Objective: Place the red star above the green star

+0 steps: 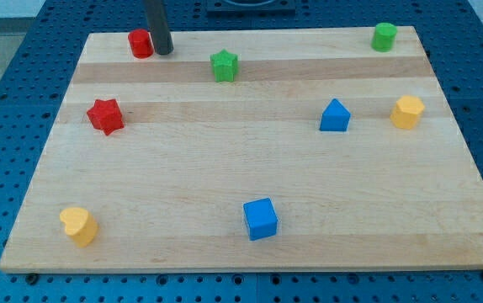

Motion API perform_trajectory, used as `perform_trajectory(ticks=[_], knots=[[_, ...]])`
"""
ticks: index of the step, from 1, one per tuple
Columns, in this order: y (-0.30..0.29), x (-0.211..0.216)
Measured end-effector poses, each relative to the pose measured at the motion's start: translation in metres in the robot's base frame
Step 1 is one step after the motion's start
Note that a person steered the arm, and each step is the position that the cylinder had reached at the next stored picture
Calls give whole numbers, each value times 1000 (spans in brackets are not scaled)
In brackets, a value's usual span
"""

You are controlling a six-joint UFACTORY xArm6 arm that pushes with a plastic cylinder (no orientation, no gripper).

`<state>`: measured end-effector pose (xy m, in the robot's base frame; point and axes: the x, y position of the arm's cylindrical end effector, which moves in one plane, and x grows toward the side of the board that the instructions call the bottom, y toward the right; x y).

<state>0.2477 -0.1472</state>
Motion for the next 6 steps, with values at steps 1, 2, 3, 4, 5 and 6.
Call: perform_trajectory(ticks=[1, 2, 3, 4, 5, 6], knots=[[3, 28], [-30, 47], [-85, 79], [-130, 117], [-138, 150], [-123, 155]])
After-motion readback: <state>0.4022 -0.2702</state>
